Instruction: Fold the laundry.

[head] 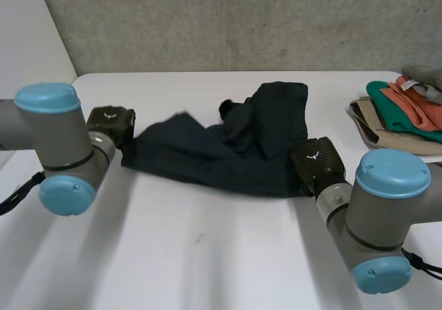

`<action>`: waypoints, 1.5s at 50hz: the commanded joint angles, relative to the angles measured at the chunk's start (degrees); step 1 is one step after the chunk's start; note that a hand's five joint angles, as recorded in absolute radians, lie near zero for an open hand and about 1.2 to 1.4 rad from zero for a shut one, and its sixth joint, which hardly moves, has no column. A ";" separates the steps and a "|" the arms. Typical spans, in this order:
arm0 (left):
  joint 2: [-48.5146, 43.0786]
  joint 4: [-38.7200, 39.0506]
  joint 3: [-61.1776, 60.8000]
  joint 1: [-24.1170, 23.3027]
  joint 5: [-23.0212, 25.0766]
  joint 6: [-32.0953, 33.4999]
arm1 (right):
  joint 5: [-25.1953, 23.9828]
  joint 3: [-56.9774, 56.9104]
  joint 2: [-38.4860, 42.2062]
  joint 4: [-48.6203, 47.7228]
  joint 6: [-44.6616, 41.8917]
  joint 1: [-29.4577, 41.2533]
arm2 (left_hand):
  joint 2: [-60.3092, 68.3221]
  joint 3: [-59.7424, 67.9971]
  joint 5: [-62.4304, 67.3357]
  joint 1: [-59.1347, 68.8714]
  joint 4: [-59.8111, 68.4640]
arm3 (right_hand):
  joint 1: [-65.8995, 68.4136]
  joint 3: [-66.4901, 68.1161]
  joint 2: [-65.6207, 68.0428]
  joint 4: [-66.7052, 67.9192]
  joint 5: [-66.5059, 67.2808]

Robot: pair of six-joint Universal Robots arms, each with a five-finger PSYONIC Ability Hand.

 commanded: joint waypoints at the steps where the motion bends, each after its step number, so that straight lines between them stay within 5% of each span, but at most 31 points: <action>1: 1.75 -10.54 0.83 0.16 9.00 -6.96 | -0.09 -0.69 -0.02 0.30 -1.57 0.00 | -25.51 -26.68 -26.69 -24.14 -26.50 | 15.33 12.95 13.19 12.15 14.33; 4: 5.25 -9.84 -0.48 0.86 8.57 -7.23 | -0.01 -1.39 -0.19 0.47 -2.10 -0.18 | -31.05 -32.22 -32.23 -29.68 -32.04 | 7.15 4.77 5.01 3.97 6.15; 7: 10.43 -7.65 -2.93 1.30 7.87 -6.62 | 0.26 -2.10 -1.16 1.61 -2.45 -0.70 | -32.58 -33.75 -33.76 -31.21 -33.57 | -46.05 -48.43 -48.20 -49.24 -47.06; 11: 17.21 -2.81 -7.51 1.30 8.39 -4.86 | 0.00 -2.19 -4.84 5.73 -2.10 -1.85 | -33.77 -34.93 -34.95 -32.40 -34.76 | -54.67 -57.05 -56.81 -57.85 -55.67; 21: 24.16 3.52 -18.32 -1.07 17.61 11.03 | -6.15 -2.54 -16.27 21.81 -2.01 -3.69 | -21.83 -22.99 -23.01 -20.46 -22.82 | -47.11 -49.49 -49.26 -50.30 -48.12; 26: 20.57 2.65 -20.52 -1.42 20.25 21.92 | -9.58 -2.10 -19.26 33.23 -2.45 -4.57 | -17.62 -18.78 -18.80 -16.25 -18.61 | -35.34 -37.72 -37.49 -38.53 -36.35; 32: 14.15 1.50 -17.98 -1.33 20.70 27.74 | -10.29 0.53 -18.48 38.71 -2.01 -4.22 | -19.97 -21.14 -21.15 -18.60 -20.96 | -33.63 -36.01 -35.78 -36.82 -34.64; 38: 5.64 0.98 -11.67 -1.68 20.78 29.07 | -10.46 4.83 -15.23 27.67 -0.08 -3.26 | -20.31 -21.48 -21.49 -18.94 -21.30 | -48.74 -51.12 -50.89 -51.93 -49.75; 54: -4.05 -5.09 -0.32 -2.21 18.41 32.32 | -7.04 5.37 -4.15 4.09 0.45 -1.32 | -15.27 -16.44 -16.46 -13.91 -16.27 | -45.76 -48.14 -47.90 -48.94 -46.76; 72: -6.16 -4.56 4.17 -3.70 12.18 30.04 | -6.77 -2.01 5.95 -7.34 -3.94 -0.79 | 28.29 27.12 27.11 29.66 27.30 | -19.02 -21.40 -21.17 -22.21 -20.02; 75: -5.02 -4.91 4.79 -3.79 10.15 27.32 | -6.51 -3.24 6.84 -7.17 -4.82 -1.06 | 29.80 28.63 28.62 31.17 28.81 | -1.91 -4.29 -4.06 -5.10 -2.92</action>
